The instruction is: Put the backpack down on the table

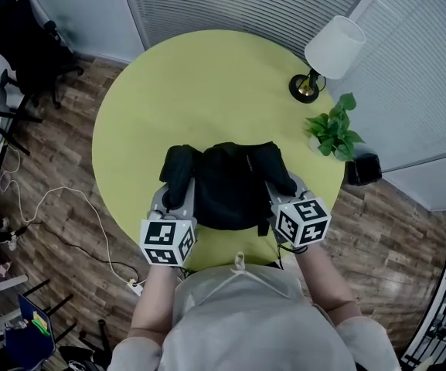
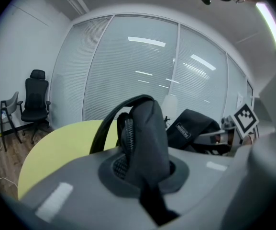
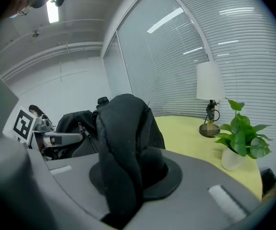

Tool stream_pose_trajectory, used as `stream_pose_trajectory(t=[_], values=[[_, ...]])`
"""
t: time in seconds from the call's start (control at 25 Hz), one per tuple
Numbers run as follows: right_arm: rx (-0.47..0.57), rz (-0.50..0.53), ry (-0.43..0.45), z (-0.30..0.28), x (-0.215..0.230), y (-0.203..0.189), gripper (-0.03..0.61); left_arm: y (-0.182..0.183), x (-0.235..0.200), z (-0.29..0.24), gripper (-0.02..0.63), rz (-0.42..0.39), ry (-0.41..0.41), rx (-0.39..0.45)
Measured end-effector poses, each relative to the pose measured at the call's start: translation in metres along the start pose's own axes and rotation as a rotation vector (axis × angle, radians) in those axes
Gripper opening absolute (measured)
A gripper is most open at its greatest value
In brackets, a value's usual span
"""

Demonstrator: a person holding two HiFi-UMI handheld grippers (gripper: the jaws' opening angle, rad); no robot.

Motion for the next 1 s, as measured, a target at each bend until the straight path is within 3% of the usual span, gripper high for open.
stream_pose_trajectory(t=[0.32, 0.52, 0.8, 1.0], values=[[-0.013, -0.003, -0.036, -0.005, 0.003, -0.009, 0.037, -0.009, -0.004, -0.007, 0.028, 0.003, -0.037, -0.011], [-0.041, -0.009, -0.069, -0.01, 0.005, -0.018, 0.038, -0.022, -0.007, -0.012, 0.029, 0.01, -0.008, -0.041], [-0.088, -0.056, -0.144, -0.015, 0.016, -0.045, 0.045, -0.04, -0.002, -0.018, 0.031, -0.043, 0.013, -0.073], [-0.097, -0.033, -0.173, -0.014, 0.015, -0.06, 0.049, -0.058, -0.002, -0.019, 0.032, -0.056, 0.029, -0.096]])
Point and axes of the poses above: the fingertips, and each gripper's own axes: z backward along the fingers, x to its right, y out of its top, the point moved 3 cm from there along z, backward along the fingers, and after that the axes turned 15 degrees about -x, right-handed, at the moved point
